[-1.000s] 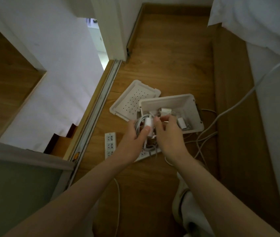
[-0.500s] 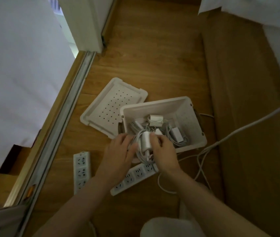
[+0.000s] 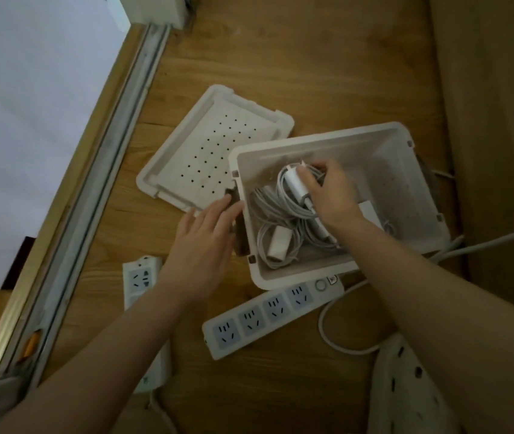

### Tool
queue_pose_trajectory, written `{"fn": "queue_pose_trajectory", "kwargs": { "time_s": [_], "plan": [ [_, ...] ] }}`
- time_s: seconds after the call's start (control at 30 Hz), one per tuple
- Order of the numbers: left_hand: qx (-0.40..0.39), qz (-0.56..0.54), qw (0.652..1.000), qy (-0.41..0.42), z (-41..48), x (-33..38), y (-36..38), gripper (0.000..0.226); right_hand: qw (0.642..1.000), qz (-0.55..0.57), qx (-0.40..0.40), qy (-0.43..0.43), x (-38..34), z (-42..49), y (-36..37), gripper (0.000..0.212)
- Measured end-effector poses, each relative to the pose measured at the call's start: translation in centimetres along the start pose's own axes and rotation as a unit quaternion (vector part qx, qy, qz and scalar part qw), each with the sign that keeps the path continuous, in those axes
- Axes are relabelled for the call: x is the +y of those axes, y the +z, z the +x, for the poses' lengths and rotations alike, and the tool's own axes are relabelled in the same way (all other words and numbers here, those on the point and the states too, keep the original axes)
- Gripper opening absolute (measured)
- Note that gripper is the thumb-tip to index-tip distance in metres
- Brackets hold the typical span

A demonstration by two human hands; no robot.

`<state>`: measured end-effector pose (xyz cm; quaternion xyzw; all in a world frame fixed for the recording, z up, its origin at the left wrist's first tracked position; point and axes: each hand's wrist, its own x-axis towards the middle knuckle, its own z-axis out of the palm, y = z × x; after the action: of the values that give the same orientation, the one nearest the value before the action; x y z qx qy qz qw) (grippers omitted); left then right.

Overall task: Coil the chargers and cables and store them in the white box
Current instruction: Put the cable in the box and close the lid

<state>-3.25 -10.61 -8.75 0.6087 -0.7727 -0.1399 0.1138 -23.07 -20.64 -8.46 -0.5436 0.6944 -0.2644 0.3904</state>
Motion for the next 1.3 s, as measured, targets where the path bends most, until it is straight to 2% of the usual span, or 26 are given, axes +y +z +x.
{"fn": "queue_pose_trajectory", "kwargs": {
  "time_s": [0.07,0.13,0.2,0.27,0.33,0.37,0.4,0.47,0.5,0.57,0.67,0.73,0.87,0.97,1.17,1.23,1.3],
  "plan": [
    [0.042,-0.025,0.998,-0.049,-0.2,-0.3,0.1,0.046,1.0,0.012,0.019,0.014,0.6,0.4,0.0,0.031],
    [0.047,-0.05,0.991,-0.115,0.1,-0.6,0.2,0.044,0.998,-0.037,0.027,0.035,1.2,0.5,0.1,0.037],
    [-0.005,-0.027,0.991,-0.128,0.6,-1.4,0.8,0.046,0.992,-0.108,0.032,0.056,1.6,0.5,0.7,0.042],
    [-0.09,0.012,0.991,-0.101,1.3,-2.3,1.7,0.051,0.976,-0.206,0.044,0.051,1.2,-0.1,1.2,0.038],
    [-0.145,0.042,0.985,-0.08,2.1,-3.1,2.6,0.053,0.952,-0.294,0.072,-0.031,-0.1,-1.3,1.7,0.034],
    [-0.154,0.05,0.984,-0.079,2.5,-3.4,2.9,0.052,0.953,-0.281,0.065,-0.095,-0.8,-2.2,1.9,0.035],
    [-0.155,0.057,0.983,-0.082,2.8,-3.6,3.2,0.051,0.965,-0.219,0.036,-0.137,-1.9,-3.3,2.2,0.038],
    [-0.154,0.1,0.98,-0.08,3.3,-3.7,3.5,0.047,0.982,-0.09,-0.064,-0.151,-4.0,-5.9,3.1,0.037],
    [-0.155,0.136,0.976,-0.072,3.5,-3.6,3.6,0.047,0.979,-0.074,-0.111,-0.154,-4.5,-6.9,3.8,0.035],
    [-0.16,0.211,0.963,-0.043,3.8,-3.3,3.6,0.049,0.958,-0.129,-0.162,-0.2,-4.3,-7.8,4.9,0.037],
    [-0.163,0.28,0.946,0.001,4.5,-3.0,2.7,0.054,0.96,-0.097,-0.184,-0.187,-3.2,-6.9,5.0,0.061],
    [-0.171,0.288,0.942,0.019,4.6,-3.6,2.3,0.055,0.961,-0.087,-0.188,-0.183,-2.8,-6.3,4.9,0.064],
    [-0.177,0.217,0.96,-0.003,3.8,-4.7,3.1,0.051,0.966,-0.113,-0.126,-0.197,-2.9,-5.7,5.3,0.029],
    [-0.167,0.224,0.96,-0.029,3.8,-4.6,3.6,0.044,0.964,-0.119,-0.109,-0.209,-3.2,-5.1,5.0,0.015],
    [-0.151,0.27,0.951,0.03,2.5,-5.1,3.9,0.026,0.963,-0.112,-0.09,-0.226,-2.6,-4.4,5.0,0.016],
    [-0.099,0.262,0.96,0.01,2.2,-5.3,2.8,0.024,0.961,-0.129,-0.104,-0.222,-2.3,-4.2,5.6,0.015],
    [-0.057,0.216,0.974,-0.045,2.2,-6.2,1.8,0.031,0.959,-0.147,-0.112,-0.217,-2.1,-4.2,6.3,0.009]
  ]
}}
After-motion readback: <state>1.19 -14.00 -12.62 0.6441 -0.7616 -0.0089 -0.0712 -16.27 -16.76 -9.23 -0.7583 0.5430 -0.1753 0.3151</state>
